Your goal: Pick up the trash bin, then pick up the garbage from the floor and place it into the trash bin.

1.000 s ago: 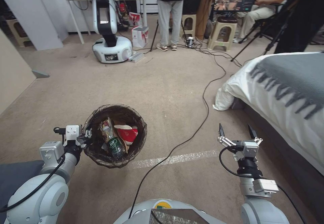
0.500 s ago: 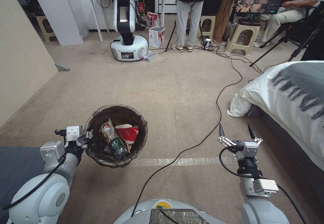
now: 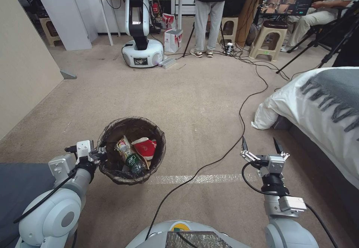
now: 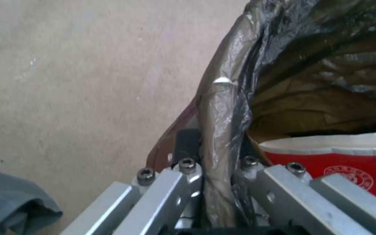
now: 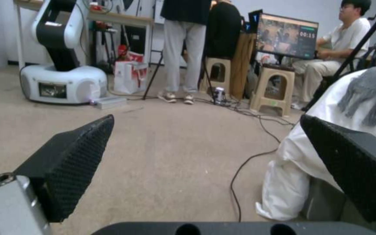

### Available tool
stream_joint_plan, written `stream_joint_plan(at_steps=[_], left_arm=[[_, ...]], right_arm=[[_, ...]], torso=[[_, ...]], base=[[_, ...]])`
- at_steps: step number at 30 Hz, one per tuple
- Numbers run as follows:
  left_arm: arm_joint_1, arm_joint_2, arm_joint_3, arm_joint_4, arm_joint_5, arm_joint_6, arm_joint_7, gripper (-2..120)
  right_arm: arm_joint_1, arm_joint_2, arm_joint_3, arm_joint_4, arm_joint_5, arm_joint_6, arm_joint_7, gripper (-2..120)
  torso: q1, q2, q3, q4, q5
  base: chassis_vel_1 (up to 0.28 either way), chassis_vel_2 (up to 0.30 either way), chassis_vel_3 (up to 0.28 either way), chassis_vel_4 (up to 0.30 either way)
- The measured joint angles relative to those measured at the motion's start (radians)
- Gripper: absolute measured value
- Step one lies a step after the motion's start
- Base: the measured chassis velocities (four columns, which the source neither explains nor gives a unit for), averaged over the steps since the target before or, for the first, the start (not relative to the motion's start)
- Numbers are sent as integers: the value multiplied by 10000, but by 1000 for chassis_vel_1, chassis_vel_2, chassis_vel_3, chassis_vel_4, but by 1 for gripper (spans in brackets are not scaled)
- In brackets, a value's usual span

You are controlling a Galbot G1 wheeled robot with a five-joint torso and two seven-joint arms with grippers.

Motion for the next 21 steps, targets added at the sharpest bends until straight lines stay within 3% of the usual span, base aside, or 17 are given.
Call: stream_joint_plan(at_steps=[21], left_arm=[[-210,77,864,1537,40,16,36,0]], right_arm=[[366,-183,-611,-252,-138,-321,385,100]], torso=[[0,0,0,0,0]], base=[[0,0,0,0]])
